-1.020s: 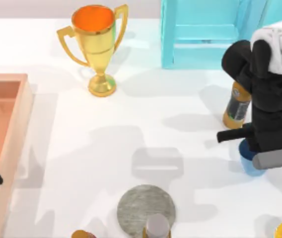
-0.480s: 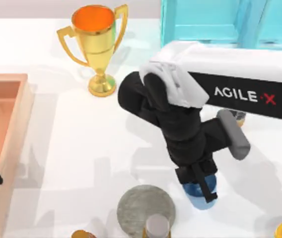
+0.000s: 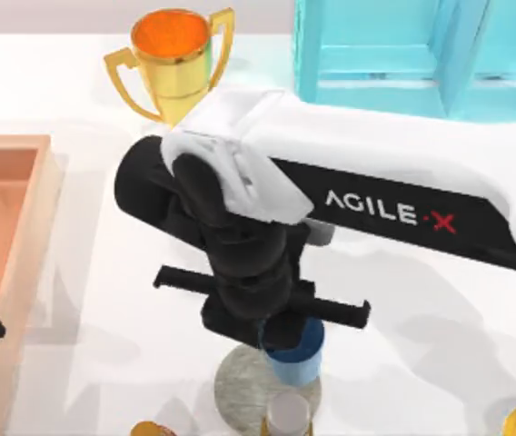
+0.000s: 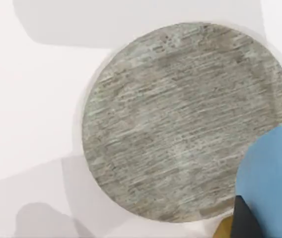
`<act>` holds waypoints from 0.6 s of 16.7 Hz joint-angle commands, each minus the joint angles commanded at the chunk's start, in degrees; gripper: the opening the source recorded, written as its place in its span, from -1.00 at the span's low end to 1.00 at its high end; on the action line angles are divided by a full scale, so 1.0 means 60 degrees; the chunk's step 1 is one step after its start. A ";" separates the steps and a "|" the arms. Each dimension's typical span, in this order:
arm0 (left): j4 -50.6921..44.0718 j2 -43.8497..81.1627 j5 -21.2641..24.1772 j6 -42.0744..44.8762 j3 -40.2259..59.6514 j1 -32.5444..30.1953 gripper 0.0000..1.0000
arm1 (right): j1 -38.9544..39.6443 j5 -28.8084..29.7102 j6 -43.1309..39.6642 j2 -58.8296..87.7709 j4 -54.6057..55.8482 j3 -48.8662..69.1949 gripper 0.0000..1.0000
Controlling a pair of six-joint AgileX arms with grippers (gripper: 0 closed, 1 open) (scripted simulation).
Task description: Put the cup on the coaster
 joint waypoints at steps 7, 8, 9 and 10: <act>0.0000 0.0000 0.0000 0.0000 0.0000 0.0000 1.00 | 0.0263 -0.0318 -0.2686 0.0060 0.0196 0.0803 -1.00; 0.0000 0.0000 0.0000 0.0000 0.0000 0.0000 1.00 | 0.0263 -0.0318 -0.2686 0.0060 0.0196 0.0803 -1.00; 0.0000 0.0000 0.0000 0.0000 0.0000 0.0000 1.00 | 0.0263 -0.0318 -0.2686 0.0060 0.0196 0.0803 -1.00; 0.0000 0.0000 0.0000 0.0000 0.0000 0.0000 1.00 | 0.0263 -0.0318 -0.2686 0.0060 0.0196 0.0803 -1.00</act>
